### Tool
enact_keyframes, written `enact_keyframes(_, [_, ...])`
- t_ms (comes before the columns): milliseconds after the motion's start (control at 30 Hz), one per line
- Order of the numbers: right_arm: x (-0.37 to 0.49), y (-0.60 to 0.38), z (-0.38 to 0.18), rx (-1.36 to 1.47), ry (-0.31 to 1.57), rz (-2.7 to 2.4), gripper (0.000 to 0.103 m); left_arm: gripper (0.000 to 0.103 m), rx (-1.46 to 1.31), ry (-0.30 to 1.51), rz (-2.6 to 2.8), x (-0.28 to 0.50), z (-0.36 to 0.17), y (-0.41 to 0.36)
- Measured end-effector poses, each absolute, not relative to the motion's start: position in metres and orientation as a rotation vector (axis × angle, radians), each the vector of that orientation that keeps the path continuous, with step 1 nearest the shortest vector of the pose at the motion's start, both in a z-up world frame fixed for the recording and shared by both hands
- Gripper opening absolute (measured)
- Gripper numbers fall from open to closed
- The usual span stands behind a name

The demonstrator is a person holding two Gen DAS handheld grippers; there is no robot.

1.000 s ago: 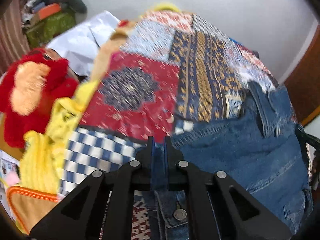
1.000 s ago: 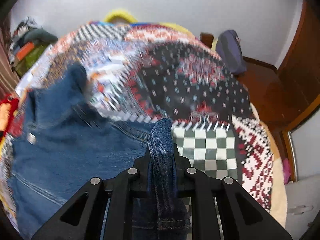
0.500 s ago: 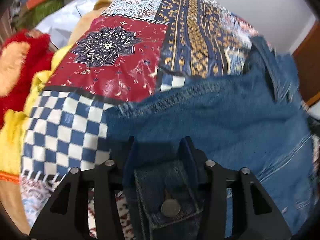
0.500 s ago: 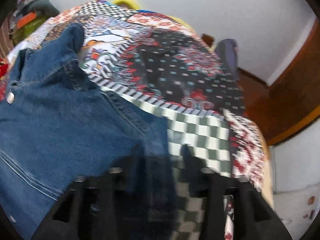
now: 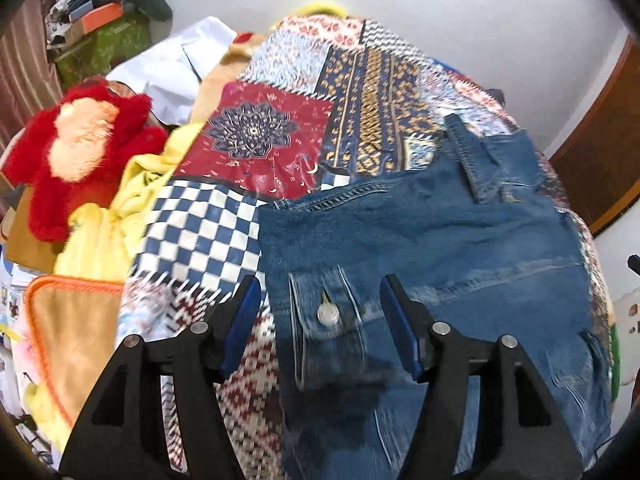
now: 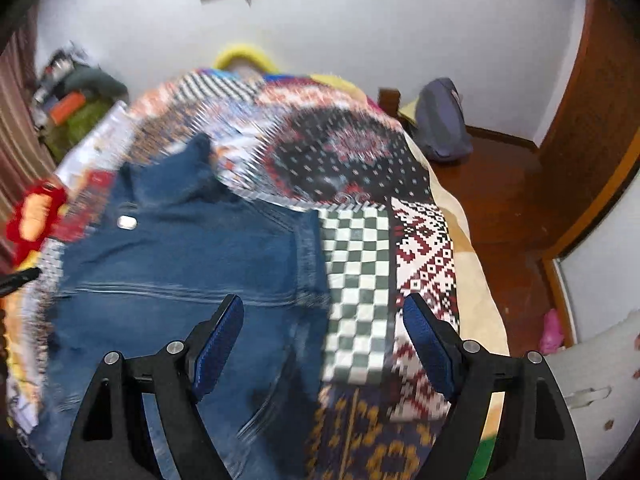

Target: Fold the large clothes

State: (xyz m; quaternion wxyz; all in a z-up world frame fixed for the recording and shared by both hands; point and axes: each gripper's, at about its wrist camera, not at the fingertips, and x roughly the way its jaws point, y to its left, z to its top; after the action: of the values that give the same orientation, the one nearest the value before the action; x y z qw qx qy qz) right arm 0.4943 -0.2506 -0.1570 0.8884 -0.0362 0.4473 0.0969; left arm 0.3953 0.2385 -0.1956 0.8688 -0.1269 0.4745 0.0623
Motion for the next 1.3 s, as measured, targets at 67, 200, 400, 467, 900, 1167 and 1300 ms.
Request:
enact_keyframes(67, [0.478,-0.251,-0.143,-0.061,0.915,0.209,0.084,0.062,-0.258,0.964,0.133,0.374,-0.178,0.235])
enact_keyframes(200, [0.441,-0.252,-0.118,-0.023,0.871,0.247,0.086,0.069,-0.250,0.918,0.111,0.343,-0.155,0.227])
enact_keyframes(400, [0.388,-0.256,-0.109,0.045,0.856,0.290,0.089,0.082,-0.282,0.900,0.050,0.288,-0.153,0.211])
enact_keyframes(467, [0.372,-0.257,-0.114,0.046,0.865,0.295,0.089,0.082,-0.279,0.921,0.051,0.275,-0.161,0.206])
enact_keyframes(900, [0.297,-0.270,-0.185,0.049,1.032,0.274,0.089,0.082,-0.407,1.074,0.053,0.202,-0.228,0.192])
enact_keyframes(1167, [0.270,-0.286,-0.221,0.153,1.115,0.265,0.089,0.082,-0.553,1.121,0.059,0.174,-0.256,0.192])
enact_keyframes(1300, [0.258,-0.291,-0.226,0.196,1.107,0.270,0.089,0.082,-0.595,1.123,0.059,0.165,-0.266,0.189])
